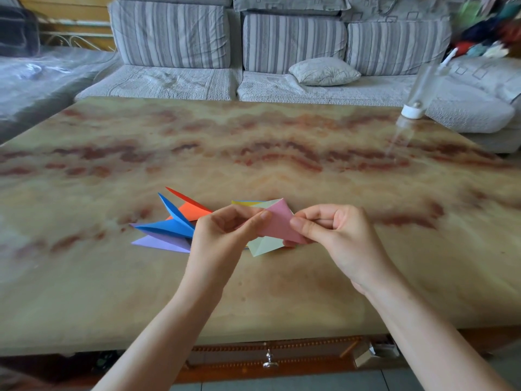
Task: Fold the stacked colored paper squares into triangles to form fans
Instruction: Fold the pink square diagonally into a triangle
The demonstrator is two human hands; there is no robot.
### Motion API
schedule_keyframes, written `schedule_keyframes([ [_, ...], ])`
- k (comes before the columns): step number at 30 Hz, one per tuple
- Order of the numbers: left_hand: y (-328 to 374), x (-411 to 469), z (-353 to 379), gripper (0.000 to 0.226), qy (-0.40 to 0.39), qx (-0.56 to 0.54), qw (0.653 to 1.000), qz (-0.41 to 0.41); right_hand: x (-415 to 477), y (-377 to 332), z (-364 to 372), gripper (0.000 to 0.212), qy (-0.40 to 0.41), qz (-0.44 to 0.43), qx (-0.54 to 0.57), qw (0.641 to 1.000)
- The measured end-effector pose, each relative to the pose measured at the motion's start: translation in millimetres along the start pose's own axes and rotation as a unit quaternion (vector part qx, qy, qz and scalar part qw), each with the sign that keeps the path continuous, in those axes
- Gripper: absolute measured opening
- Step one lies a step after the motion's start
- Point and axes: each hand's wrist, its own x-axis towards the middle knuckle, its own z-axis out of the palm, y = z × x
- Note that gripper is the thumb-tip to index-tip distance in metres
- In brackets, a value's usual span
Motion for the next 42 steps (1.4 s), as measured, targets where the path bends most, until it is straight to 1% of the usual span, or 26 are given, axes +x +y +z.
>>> schedule_keyframes([
  [3, 2.7, 4.5, -6.1, 0.009, -0.040, 0.050, 0.997, -0.031, -0.6, 1.2, -0.3, 0.014, -0.004, -0.007, -0.029, 1.000],
  [5, 5.0, 4.9, -7.8, 0.013, -0.072, 0.066, 0.994, -0.047, -0.7, 1.0, -0.4, 0.014, -0.002, -0.009, -0.039, 0.999],
  [7, 6.2, 4.2, -7.3, 0.014, -0.085, 0.067, 0.993, -0.038, -1.2, 0.9, 0.7, 0.013, -0.004, -0.009, -0.049, 0.999],
  [9, 7.1, 3.1, -4.2, 0.004, -0.072, 0.082, 0.994, -0.002, -2.4, -0.1, 3.0, 0.011, -0.013, -0.010, -0.049, 0.999],
  [12, 2.7, 3.8, -1.2, 0.008, -0.039, 0.096, 0.994, 0.045, -4.2, -1.4, 6.2, 0.010, -0.029, -0.004, -0.047, 0.998],
  [15, 0.1, 3.9, 0.7, 0.010, -0.010, 0.118, 0.990, 0.081, -4.9, -2.0, 6.9, 0.008, -0.027, 0.000, -0.035, 0.999],
  [17, -0.9, 2.8, 1.9, 0.014, 0.006, 0.126, 0.987, 0.098, -5.0, -2.6, 8.3, 0.004, -0.021, 0.009, -0.018, 1.000],
  [21, -3.7, 0.0, 6.0, 0.013, 0.027, 0.144, 0.982, 0.123, -3.5, -2.7, 11.8, 0.004, -0.016, 0.004, 0.020, 1.000],
  [28, -5.2, -1.6, 8.1, 0.010, 0.034, 0.140, 0.981, 0.129, -3.9, -1.7, 11.6, 0.007, -0.012, 0.000, 0.025, 1.000],
  [37, -3.9, -2.3, 3.1, 0.010, 0.063, 0.154, 0.977, 0.134, -4.6, -2.2, 7.3, 0.007, -0.052, 0.017, 0.022, 0.998],
  [42, -3.7, -0.6, 3.3, 0.012, 0.072, 0.154, 0.977, 0.128, -4.5, -1.4, 3.8, 0.007, -0.060, 0.009, 0.008, 0.998],
])
